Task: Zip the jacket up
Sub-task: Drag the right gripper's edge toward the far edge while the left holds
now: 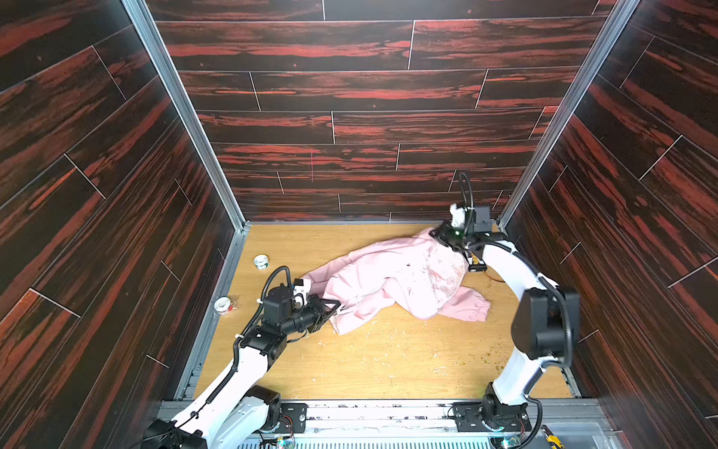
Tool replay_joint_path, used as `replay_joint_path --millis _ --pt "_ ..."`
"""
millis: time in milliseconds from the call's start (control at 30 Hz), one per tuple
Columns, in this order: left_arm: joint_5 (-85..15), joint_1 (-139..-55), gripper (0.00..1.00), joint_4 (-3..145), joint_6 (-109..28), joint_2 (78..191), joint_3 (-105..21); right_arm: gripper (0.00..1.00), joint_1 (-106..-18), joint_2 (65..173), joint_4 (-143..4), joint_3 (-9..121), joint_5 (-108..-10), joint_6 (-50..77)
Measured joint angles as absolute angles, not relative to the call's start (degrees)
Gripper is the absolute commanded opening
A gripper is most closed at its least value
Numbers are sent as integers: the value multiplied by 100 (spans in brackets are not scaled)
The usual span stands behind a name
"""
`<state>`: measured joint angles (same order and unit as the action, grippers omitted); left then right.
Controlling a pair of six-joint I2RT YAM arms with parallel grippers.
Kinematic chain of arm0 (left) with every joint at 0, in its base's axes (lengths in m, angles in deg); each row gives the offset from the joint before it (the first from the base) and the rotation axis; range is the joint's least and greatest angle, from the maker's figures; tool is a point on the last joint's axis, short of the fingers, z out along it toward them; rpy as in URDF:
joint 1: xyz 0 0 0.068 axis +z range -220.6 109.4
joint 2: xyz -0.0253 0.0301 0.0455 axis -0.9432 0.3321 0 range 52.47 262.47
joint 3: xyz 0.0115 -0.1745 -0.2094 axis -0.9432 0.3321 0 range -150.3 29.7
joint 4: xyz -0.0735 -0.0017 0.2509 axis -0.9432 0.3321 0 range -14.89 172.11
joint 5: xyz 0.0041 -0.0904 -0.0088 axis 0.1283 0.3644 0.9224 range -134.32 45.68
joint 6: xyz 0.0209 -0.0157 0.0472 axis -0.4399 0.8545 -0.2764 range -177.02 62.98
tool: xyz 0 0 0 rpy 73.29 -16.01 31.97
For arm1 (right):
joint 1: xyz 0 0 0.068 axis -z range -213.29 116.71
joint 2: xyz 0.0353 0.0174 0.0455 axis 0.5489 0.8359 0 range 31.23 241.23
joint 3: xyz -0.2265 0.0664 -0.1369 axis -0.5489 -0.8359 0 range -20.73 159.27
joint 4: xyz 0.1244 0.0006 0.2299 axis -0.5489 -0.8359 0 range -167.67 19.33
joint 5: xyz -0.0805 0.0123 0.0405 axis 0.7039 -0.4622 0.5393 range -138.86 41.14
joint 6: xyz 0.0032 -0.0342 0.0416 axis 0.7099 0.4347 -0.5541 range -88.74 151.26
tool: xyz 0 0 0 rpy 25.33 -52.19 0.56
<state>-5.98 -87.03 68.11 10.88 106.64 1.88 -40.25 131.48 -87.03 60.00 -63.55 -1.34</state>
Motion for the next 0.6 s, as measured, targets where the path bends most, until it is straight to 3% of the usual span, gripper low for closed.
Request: replay_joint_path --millis 167,367,600 --pt "-213 -8734 0 6828 913 11062 -65 0 -3800 12442 -8845 4902 -5796 170" --pt "-3 -8769 0 6979 719 11320 -137 2 -3704 12455 -8703 3982 -5547 148" --pt "67 -8810 0 7110 529 11501 -345 40 -3702 12438 -8368 3527 -5481 43"
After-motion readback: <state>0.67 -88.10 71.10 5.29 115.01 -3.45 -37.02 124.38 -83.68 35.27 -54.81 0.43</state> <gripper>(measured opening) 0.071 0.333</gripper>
